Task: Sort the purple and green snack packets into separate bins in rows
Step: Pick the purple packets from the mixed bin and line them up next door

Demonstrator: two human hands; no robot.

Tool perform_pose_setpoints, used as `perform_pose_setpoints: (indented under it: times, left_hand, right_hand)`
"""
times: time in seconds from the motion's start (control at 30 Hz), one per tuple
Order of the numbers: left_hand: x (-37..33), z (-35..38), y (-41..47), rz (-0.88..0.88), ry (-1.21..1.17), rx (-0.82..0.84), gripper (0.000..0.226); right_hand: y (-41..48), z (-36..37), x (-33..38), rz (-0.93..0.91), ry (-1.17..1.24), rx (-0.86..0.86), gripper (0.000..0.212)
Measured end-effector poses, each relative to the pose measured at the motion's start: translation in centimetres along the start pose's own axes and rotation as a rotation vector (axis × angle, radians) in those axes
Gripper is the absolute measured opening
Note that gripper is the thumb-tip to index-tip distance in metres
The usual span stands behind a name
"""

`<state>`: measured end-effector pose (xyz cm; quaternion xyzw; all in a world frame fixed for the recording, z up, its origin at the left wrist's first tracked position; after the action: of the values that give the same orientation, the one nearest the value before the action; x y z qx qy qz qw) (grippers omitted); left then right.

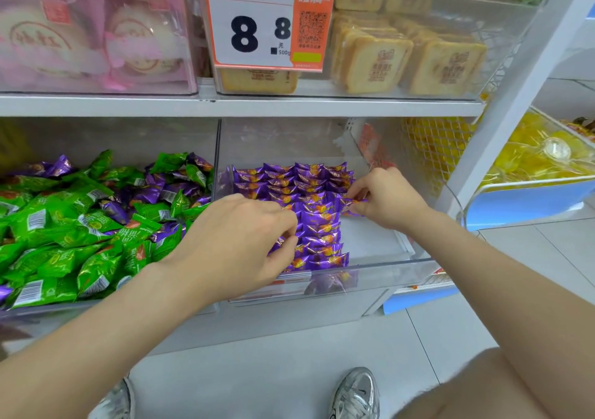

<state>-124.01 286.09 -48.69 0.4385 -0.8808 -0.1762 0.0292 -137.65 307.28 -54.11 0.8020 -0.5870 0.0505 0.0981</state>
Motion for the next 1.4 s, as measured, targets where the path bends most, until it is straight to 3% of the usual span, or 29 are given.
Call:
perform_pose_setpoints:
  times: [0.47,0.6,0.7,0.8,0.9,1.03,1.13,1.3,1.4]
  left_hand:
    - [0.2,-0.1,-0.2,0.018,-0.037,0.011,0.024]
    - [0.6,-1.5,-0.9,0.009,-0.055,-0.049,0.016]
    - [2.1,-4.0,-1.8,-0.081,-0.119,-0.150,0.005]
    - [6.9,-5.9,-3.6,-0.355,-0.169,-0.241,0.008]
    - [13.1,-5.0,-5.7,-0.591,-0.147,-0.031,0.012]
    - [14.8,-1.5,-7.0,-0.480,-0.087,0.411,0.021]
    - [14.8,-0.2,-7.0,-0.460,-0.203,0.523,0.027]
    - [15.6,1.1,-7.9,-0.498,-0.248,0.817,0.052]
    - [15.8,0.9,-7.9,-0.489,-0.231,0.899,0.062]
  right_hand:
    - [-0.3,-0.2,1.2,-0.041,-0.011,0.055,0.033]
    - [-1.0,-3.1,3.8,-0.027,0.071,-0.081,0.027]
    - [-2.5,-5.0,9.4,-0.070,0.256,-0.121,0.027]
    - [-4.7,-5.9,17.1,-0.241,0.391,-0.056,0.031]
    - [-6.2,-5.8,23.1,-0.435,0.342,-0.055,0.032]
    - [-5.4,-3.5,26.3,-0.483,0.233,-0.033,0.034]
    - [-4.3,-2.5,26.4,-0.422,0.219,-0.005,0.028]
    - [-3.7,-2.4,26.8,-0.402,0.185,0.022,0.023]
    - [-3.8,-2.3,27.0,-0.405,0.163,0.002,0.024]
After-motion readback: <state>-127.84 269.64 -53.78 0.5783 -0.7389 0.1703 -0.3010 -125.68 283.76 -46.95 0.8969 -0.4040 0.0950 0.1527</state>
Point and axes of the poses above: each hand's wrist, its own y-axis towards the middle knuckle, its own z-axis out of the palm, x = y × z, the point moved 9 cm from there along y, towards the middle knuckle, and after that the axes turned 1 degree about x, right-handed, at the moved point
